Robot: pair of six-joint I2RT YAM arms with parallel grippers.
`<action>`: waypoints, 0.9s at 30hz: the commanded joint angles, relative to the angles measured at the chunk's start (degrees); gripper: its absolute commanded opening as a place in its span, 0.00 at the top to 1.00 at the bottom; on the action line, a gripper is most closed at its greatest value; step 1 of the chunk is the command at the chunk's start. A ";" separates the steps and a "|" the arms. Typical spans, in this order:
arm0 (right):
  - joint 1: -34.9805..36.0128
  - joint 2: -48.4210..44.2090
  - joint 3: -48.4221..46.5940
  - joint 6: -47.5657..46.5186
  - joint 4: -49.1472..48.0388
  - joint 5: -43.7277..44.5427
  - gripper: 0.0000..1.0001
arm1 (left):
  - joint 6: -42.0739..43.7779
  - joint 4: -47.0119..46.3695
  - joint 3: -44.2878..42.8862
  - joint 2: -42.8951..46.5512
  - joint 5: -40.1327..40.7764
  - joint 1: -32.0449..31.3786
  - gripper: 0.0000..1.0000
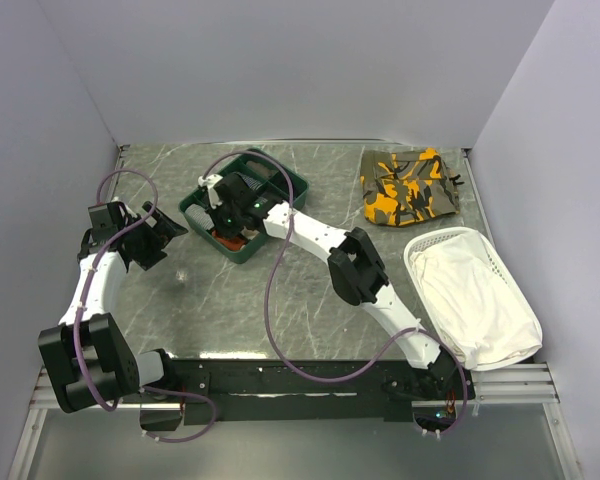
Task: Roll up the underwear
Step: Place the underwear in the storage box, then reset both arms
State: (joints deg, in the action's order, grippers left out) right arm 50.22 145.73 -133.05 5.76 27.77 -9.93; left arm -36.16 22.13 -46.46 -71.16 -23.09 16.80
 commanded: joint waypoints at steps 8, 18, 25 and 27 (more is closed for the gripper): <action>-0.29 -16.43 9.91 -1.28 -12.91 8.16 0.76 | 1.18 0.28 -0.83 1.90 -0.29 0.34 0.04; -1.34 -33.40 30.19 1.52 -14.43 25.28 0.73 | 3.47 1.34 -2.06 3.56 -3.18 0.25 0.03; -5.65 -50.42 55.68 11.19 -16.86 27.07 0.44 | 3.29 -1.91 0.22 5.85 -6.18 0.17 0.04; -6.27 -53.87 63.25 14.09 -18.10 28.30 0.31 | 3.55 -2.62 0.49 6.55 -5.65 0.08 0.03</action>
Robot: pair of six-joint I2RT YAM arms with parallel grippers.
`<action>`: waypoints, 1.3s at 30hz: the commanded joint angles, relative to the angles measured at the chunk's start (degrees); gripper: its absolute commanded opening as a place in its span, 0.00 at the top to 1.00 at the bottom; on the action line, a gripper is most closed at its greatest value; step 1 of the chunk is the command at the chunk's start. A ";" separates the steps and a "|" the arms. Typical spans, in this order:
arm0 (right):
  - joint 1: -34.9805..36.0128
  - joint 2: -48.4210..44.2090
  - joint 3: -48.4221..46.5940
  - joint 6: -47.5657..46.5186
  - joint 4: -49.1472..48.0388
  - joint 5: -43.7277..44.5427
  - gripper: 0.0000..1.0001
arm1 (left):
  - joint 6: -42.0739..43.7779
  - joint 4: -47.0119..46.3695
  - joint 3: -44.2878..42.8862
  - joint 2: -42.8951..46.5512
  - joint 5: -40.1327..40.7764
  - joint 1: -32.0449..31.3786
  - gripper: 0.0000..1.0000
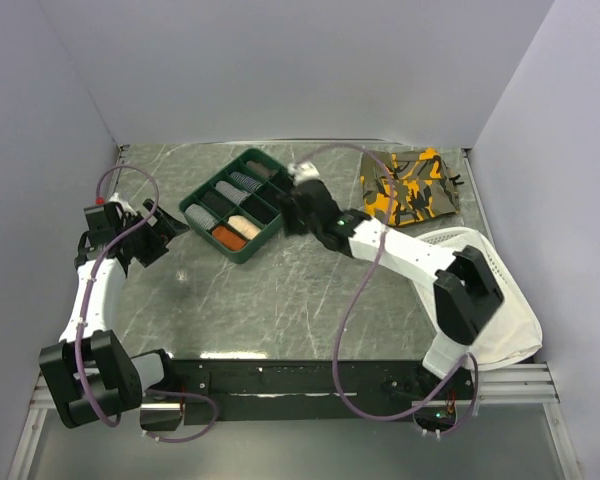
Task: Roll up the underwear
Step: Reset both arms
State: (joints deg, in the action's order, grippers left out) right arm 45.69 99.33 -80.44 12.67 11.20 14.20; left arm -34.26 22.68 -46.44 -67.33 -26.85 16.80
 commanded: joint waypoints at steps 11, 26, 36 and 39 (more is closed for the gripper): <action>-9.29 -25.14 30.51 14.31 -1.89 5.32 0.16 | 3.15 -4.21 -1.20 10.28 6.81 -9.14 0.03; -19.15 -40.96 42.64 15.55 -1.88 2.15 0.13 | 0.34 -0.97 -7.97 13.54 23.77 -25.06 0.04; -22.13 -41.41 44.06 12.74 -2.32 0.48 0.11 | -0.37 0.00 -10.16 10.03 29.04 -29.10 0.03; -22.92 -41.15 43.88 11.95 -2.76 0.22 0.11 | -0.19 0.00 -11.22 8.97 31.59 -30.85 0.04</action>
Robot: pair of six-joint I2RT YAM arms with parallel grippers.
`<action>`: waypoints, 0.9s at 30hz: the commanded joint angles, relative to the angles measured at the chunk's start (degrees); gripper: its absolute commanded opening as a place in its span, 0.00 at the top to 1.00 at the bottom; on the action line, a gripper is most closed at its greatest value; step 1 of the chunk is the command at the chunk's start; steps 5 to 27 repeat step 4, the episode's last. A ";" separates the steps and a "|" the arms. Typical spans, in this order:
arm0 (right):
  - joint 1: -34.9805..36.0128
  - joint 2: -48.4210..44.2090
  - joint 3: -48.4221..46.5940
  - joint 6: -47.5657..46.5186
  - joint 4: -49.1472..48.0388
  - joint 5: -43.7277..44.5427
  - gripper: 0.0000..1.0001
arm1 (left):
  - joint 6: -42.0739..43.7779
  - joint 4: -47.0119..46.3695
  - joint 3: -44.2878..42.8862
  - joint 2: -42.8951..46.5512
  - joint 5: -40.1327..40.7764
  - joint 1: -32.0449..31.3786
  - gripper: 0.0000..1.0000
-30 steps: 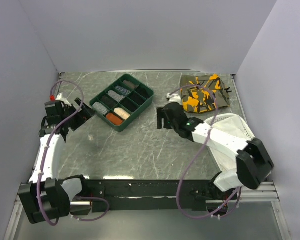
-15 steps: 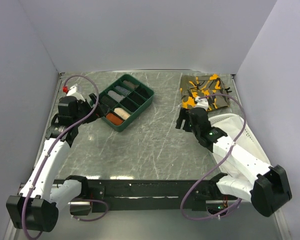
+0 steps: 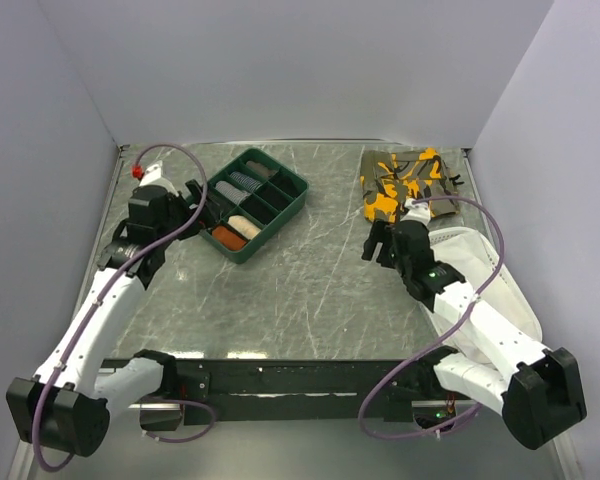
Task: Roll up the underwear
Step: Reset both arms
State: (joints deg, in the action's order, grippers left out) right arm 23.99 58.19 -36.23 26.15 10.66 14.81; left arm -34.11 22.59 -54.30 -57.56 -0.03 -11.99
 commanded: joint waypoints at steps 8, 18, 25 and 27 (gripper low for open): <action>-2.45 0.43 -0.69 -2.60 -2.48 0.39 0.11 | 0.27 0.53 -5.28 -2.29 10.91 -5.05 0.04; -2.45 0.43 -0.69 -2.60 -2.48 0.39 0.11 | 0.27 0.53 -5.28 -2.29 10.91 -5.05 0.04; -2.45 0.43 -0.69 -2.60 -2.48 0.39 0.11 | 0.27 0.53 -5.28 -2.29 10.91 -5.05 0.04; -2.45 0.43 -0.69 -2.60 -2.48 0.39 0.11 | 0.27 0.53 -5.28 -2.29 10.91 -5.05 0.04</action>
